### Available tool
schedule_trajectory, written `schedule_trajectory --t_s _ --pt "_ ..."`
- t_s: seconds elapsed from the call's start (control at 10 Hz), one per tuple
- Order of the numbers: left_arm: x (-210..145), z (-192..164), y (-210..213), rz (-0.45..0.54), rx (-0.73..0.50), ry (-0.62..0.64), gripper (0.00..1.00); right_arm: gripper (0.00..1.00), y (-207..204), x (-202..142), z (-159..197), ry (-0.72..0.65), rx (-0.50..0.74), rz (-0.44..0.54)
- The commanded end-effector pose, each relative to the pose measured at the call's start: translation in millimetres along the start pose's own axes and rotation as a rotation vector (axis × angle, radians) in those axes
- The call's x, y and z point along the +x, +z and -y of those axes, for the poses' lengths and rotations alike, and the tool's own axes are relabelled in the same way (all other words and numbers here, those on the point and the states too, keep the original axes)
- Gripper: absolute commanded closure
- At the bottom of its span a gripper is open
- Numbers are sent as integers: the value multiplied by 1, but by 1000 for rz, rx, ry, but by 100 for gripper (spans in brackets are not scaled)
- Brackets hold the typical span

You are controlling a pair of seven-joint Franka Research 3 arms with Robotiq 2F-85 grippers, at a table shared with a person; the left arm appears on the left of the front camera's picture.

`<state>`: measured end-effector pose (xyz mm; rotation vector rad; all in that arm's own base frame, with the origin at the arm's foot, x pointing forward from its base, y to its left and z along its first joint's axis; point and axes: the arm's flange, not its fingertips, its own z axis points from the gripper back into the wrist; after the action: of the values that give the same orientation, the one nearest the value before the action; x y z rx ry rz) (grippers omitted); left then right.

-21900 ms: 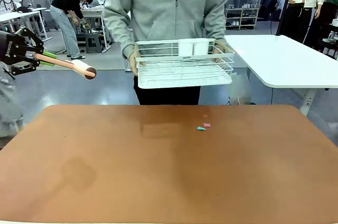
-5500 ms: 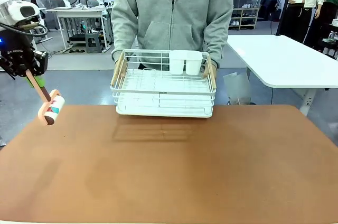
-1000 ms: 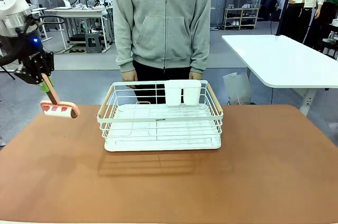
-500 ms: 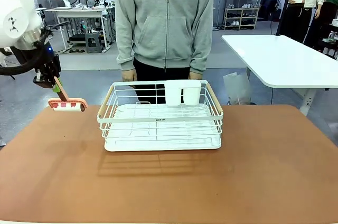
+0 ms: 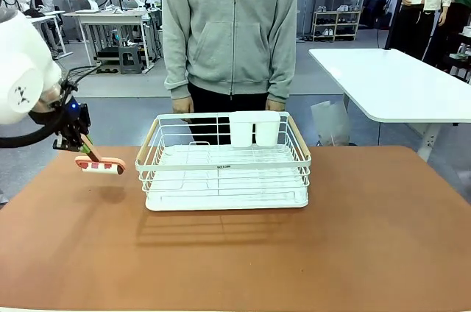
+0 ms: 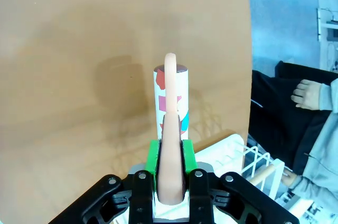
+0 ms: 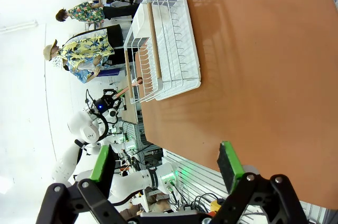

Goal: Clean the table.
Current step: Place the Lint Roller down when the Dish drying rack is positioned in the middle of the table.

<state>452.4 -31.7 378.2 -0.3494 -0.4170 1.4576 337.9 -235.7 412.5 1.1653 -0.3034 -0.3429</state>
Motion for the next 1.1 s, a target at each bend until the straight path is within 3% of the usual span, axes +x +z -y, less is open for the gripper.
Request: schedule_trajectory --t_s 0.0,0.6,0.7,0.8,0.9,1.0 --pt "-1 -10 -17 9 -31 0 78 0 1 -1 -3 8 5 3" --pt "-6 -31 -33 -18 -1 29 78 0 1 -1 -3 8 5 3" --pt "-6 -31 -33 -14 3 33 52 0 1 -1 -3 8 5 3" --pt "-8 -34 -27 -19 5 32 35 0 1 -1 -3 8 5 3" --pt "-8 -39 -22 -1 4 28 9 0 1 -1 -3 8 5 3" --pt "-8 -45 -16 -10 6 33 0 0 1 -1 -3 8 5 3"
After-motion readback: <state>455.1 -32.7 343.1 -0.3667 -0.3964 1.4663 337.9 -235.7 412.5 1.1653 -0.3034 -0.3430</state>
